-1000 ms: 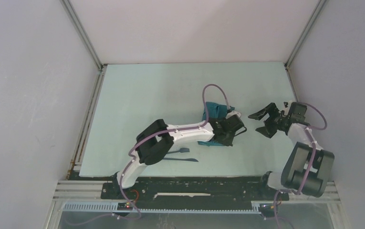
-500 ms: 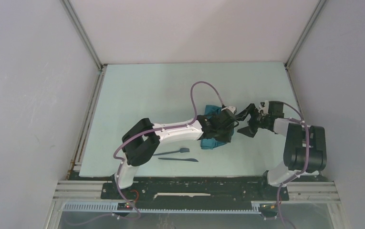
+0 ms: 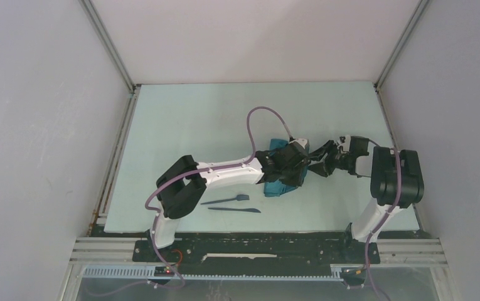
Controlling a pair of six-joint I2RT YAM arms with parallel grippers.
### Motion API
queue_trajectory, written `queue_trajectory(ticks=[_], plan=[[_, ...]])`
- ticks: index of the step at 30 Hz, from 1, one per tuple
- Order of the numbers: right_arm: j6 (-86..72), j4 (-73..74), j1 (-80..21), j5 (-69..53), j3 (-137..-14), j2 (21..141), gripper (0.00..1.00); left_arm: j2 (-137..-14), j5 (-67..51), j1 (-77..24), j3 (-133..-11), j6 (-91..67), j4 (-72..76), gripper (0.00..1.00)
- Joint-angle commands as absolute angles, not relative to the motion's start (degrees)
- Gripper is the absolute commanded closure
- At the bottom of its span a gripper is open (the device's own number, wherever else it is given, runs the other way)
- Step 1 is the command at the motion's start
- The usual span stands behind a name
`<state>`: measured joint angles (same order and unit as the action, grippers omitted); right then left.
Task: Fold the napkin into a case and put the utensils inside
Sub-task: Pick up the 2/3-rectangle-folded napkin from the center of the board.
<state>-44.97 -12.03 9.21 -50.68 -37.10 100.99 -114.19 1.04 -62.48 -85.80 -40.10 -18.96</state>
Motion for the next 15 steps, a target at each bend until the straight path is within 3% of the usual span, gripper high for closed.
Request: queue_trajectory(ticks=[1,7,15], plan=[[-47.19,-18.7,8.83,-49.98,-36.47,102.67,0.39,-110.77,0.44,-62.23,-86.18,-40.61,-17.3,1.0],[-48.36,-21.14,8.96,-49.56,-36.62,103.28,0.51,-110.8,-1.14,-62.23,-85.96,-40.67,-17.08,1.0],[-49.1,-22.49,8.66,-49.43,-37.47,104.74,0.52,-111.0,-1.57,-62.23,-86.25,-40.78,-16.77,1.0]])
